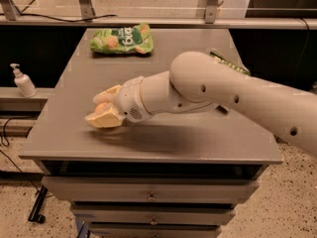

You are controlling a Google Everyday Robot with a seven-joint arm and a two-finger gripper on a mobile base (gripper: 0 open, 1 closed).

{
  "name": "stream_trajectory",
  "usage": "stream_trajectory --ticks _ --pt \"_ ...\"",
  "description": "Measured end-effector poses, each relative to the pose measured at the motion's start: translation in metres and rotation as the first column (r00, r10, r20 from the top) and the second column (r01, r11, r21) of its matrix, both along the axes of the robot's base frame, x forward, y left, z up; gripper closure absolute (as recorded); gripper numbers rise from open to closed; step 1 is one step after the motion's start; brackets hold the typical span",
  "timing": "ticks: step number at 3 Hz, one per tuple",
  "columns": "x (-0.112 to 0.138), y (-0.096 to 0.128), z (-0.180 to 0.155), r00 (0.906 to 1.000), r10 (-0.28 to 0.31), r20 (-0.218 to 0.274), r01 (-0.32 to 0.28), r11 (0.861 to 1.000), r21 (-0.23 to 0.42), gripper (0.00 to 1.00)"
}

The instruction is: Move orange near green rice chip bag

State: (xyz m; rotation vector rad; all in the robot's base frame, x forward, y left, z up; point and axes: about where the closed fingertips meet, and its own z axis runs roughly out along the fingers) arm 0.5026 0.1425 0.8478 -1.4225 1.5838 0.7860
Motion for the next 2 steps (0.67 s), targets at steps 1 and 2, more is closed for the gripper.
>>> stream_trajectory --ticks 1,2 --pt "-0.002 -0.012 -0.003 0.9998 -0.019 -0.010 0.019 1.000 -0.004 0.88" --pt "0.009 -0.023 0.022 0.9992 -0.014 0.038 0.014 1.000 -0.007 1.00"
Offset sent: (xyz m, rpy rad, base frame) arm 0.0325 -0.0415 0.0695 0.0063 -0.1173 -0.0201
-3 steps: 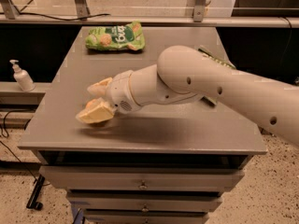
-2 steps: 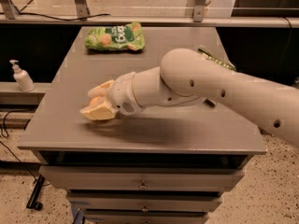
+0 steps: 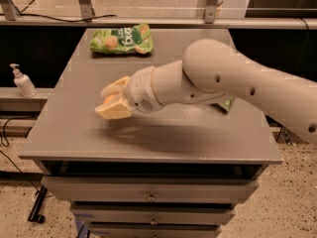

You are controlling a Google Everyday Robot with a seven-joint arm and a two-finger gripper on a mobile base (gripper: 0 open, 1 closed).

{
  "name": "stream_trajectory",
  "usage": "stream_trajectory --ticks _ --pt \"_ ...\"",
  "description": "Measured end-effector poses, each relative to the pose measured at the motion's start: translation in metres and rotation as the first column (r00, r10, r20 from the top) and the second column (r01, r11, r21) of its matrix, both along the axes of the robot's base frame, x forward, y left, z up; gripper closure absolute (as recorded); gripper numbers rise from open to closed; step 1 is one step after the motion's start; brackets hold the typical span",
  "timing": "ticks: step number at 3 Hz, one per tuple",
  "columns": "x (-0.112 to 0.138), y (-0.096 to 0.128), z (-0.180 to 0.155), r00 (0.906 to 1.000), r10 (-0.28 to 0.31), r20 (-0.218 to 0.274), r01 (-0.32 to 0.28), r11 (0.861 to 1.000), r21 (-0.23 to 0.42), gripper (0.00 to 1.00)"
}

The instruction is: Move orange near green rice chip bag

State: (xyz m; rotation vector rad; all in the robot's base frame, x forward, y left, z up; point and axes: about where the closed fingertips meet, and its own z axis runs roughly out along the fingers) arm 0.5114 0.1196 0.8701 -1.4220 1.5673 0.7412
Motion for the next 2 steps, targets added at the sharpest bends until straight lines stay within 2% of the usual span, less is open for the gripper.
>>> stream_trajectory --ticks 1,2 --pt "0.025 -0.013 0.057 0.9943 0.013 0.106 -0.012 1.000 -0.011 1.00" --pt "0.031 -0.014 0.080 0.9900 0.002 0.141 -0.003 1.000 0.012 1.00"
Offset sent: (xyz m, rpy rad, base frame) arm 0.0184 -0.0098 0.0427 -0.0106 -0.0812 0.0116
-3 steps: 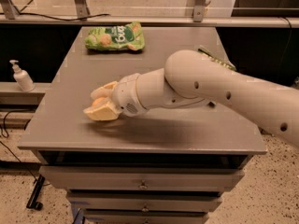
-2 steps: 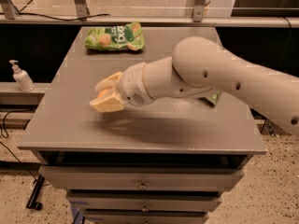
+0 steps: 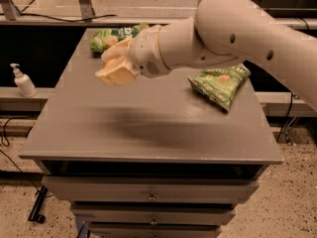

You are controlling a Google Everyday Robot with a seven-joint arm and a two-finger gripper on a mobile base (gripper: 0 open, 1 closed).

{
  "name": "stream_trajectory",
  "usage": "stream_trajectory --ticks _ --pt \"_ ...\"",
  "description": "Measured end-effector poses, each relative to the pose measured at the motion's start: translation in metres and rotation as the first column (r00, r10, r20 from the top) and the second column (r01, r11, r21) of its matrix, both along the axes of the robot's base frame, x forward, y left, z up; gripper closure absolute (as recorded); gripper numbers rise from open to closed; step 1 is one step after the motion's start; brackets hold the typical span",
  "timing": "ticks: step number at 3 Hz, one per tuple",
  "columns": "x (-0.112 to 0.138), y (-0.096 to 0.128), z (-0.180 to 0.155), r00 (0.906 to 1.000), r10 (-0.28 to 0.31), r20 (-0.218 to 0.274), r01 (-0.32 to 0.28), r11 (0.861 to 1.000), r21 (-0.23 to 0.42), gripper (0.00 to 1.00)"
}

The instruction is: Move orange near green rice chip bag

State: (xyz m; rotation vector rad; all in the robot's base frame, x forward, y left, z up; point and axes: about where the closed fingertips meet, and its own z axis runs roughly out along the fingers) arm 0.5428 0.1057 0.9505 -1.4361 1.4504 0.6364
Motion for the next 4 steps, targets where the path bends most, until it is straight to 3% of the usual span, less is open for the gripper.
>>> stream_trajectory --ticks 1,2,3,4 --pt "-0.002 0.001 -0.003 1.0000 0.003 -0.004 -0.003 1.000 -0.003 1.00" --pt "0.017 -0.006 0.004 0.9979 -0.025 0.059 0.024 1.000 0.012 1.00" --pt "0.062 -0.008 0.005 0.9924 -0.007 0.122 0.006 1.000 0.008 1.00" --pt "0.115 0.005 0.006 0.9868 0.030 0.159 -0.035 0.999 0.032 1.00"
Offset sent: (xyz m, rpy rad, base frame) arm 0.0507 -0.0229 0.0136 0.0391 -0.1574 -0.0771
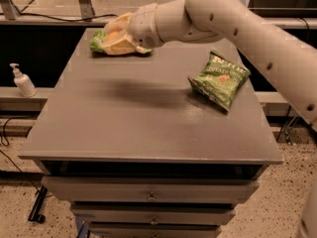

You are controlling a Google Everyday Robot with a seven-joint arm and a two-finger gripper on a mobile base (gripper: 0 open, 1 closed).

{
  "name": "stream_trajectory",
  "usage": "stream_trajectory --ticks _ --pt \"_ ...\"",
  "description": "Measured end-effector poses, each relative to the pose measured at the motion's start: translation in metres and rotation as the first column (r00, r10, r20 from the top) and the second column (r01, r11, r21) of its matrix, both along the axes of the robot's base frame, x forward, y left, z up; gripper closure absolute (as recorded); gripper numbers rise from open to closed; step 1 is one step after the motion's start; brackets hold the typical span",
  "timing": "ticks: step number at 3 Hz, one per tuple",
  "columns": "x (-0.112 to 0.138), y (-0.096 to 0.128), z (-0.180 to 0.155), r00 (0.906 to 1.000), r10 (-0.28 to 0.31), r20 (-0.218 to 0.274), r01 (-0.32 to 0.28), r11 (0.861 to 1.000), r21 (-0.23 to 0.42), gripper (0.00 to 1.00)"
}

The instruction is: Move orange near green rice chip bag

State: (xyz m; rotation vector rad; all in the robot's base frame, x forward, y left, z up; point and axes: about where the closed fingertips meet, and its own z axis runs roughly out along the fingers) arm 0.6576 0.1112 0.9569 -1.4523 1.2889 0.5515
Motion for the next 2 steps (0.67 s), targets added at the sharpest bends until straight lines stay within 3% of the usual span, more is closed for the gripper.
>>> stream_trajectory --ticks 1,2 --pt "0.047 0.022 -0.006 0.9984 0.051 0.024 -0.051 0.999 0.008 1.00" --pt "0.082 0.024 -0.005 0.9960 0.022 0.086 -0.020 0.999 -0.035 1.00"
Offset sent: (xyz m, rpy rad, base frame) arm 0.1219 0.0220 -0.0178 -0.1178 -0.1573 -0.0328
